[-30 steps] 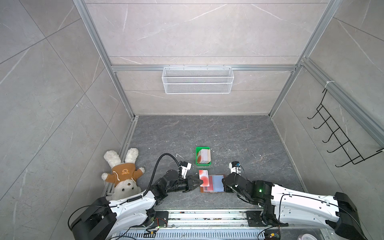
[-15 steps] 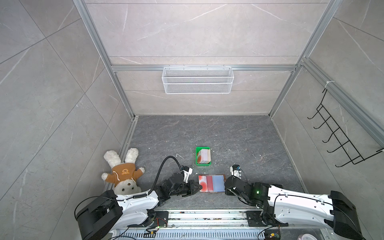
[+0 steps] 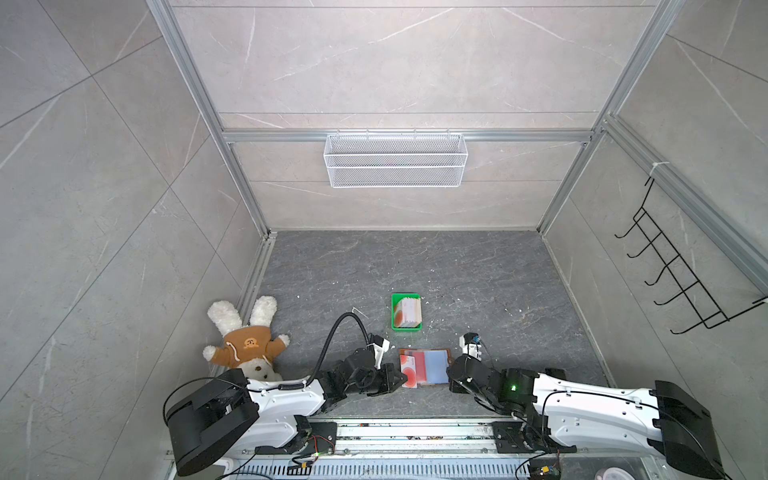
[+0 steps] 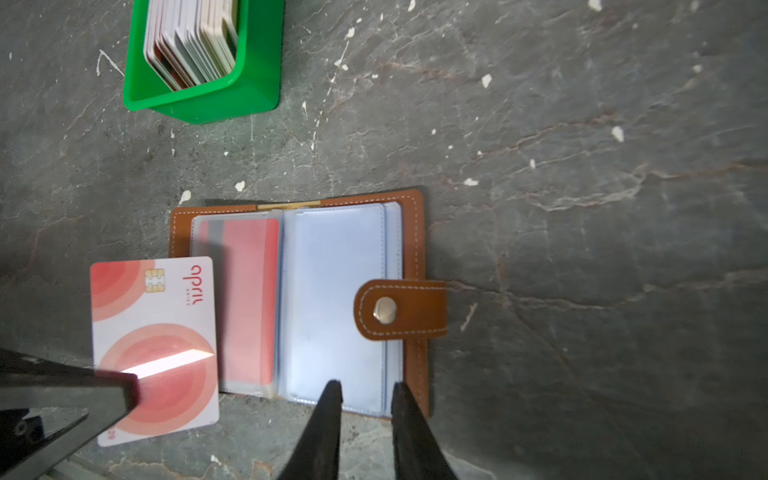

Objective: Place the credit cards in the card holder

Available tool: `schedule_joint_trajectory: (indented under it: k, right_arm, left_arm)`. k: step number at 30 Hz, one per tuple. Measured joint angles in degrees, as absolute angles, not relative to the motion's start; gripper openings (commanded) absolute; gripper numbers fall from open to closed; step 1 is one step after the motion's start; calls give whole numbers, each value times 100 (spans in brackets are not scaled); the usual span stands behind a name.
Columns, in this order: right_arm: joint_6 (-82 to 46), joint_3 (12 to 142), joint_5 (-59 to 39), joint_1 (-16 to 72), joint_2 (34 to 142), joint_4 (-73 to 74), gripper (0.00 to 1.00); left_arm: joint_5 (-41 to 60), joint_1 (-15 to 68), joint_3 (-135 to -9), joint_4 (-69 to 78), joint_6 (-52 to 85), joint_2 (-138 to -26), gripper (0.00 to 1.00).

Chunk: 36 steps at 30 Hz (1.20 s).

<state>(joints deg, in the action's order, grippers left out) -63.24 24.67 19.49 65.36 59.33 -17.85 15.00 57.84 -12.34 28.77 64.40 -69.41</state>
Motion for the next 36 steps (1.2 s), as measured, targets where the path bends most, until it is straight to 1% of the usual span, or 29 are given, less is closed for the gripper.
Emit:
schedule_joint_trajectory:
  k: [11,25,36]
  right_arm:
    - [-6576,2462,1804,6536,6495,-1483,23]
    - [-6823,2462,1848,6517,6521,-1793,20]
    - [-6845,2462,1848,6490,6530,-1955,19]
  left_arm:
    - [1494,5789,-1264,3225,6449,-7275,0]
    - [1511,5789,-1546,3439,6449,-7330,0]
    - [1511,5789,-1594,3771,6475,-7863,0]
